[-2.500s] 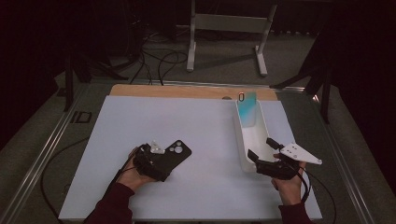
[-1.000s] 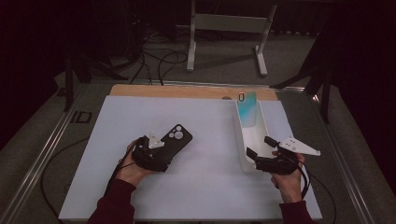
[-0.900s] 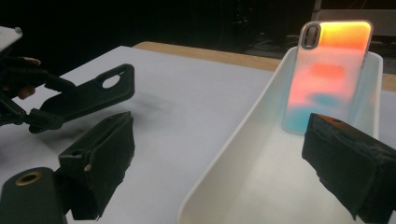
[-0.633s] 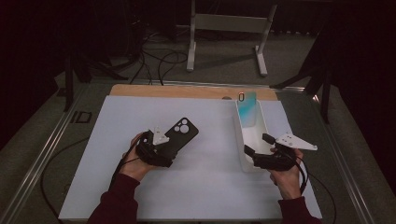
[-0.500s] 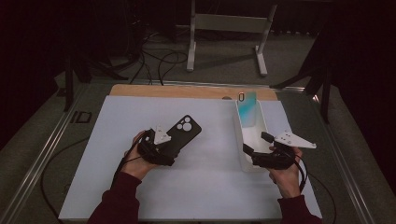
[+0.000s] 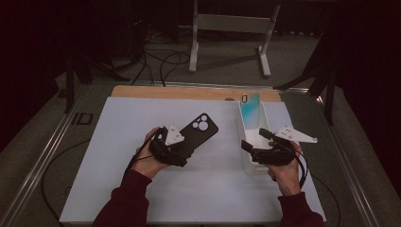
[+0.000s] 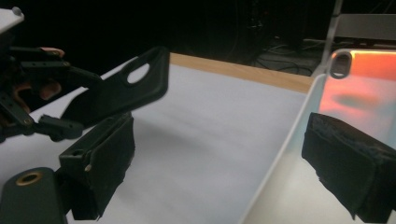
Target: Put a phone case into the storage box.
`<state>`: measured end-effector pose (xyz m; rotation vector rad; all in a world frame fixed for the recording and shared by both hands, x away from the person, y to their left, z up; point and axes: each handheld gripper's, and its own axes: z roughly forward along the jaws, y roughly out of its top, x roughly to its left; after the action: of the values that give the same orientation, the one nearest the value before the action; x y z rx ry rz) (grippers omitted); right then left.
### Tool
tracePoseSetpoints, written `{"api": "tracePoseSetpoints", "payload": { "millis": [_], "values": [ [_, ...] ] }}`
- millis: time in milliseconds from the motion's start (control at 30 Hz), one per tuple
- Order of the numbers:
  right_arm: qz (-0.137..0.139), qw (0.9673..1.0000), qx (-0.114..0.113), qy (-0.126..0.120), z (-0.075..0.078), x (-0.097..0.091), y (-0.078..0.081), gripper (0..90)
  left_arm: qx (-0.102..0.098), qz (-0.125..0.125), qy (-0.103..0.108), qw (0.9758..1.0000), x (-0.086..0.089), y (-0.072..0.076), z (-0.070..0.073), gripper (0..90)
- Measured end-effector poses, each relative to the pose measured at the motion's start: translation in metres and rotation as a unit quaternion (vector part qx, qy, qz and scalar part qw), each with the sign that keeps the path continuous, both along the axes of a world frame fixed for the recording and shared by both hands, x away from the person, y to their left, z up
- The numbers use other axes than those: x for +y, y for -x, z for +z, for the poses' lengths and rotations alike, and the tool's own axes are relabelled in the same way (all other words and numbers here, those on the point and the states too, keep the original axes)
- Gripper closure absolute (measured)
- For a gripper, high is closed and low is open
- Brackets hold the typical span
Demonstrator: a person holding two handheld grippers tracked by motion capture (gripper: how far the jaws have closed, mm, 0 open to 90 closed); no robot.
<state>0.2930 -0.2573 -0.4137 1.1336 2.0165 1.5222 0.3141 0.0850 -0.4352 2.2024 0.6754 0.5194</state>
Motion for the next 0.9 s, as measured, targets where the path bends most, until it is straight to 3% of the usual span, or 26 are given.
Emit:
{"api": "tracePoseSetpoints", "payload": {
  "millis": [267,500,733,900],
  "values": [
    [0.014,0.9999,0.001,-0.006,0.010,0.010,-0.005,8.8,-0.015,-0.029,0.014,0.9994,-0.020,0.005,0.010,15.5],
    [0.021,0.9996,0.013,-0.010,0.010,0.020,-0.009,8.9,-0.023,-0.052,0.020,0.9982,-0.036,0.009,0.015,15.5],
    [0.023,0.9988,0.042,-0.008,0.008,0.030,-0.015,14.9,-0.024,-0.071,0.027,0.9968,-0.050,0.009,0.017,15.5],
    [0.022,0.9969,0.074,-0.018,0.005,0.032,-0.019,26.1,-0.024,-0.076,0.034,0.9962,-0.055,0.010,0.017,15.4]
  ]
}}
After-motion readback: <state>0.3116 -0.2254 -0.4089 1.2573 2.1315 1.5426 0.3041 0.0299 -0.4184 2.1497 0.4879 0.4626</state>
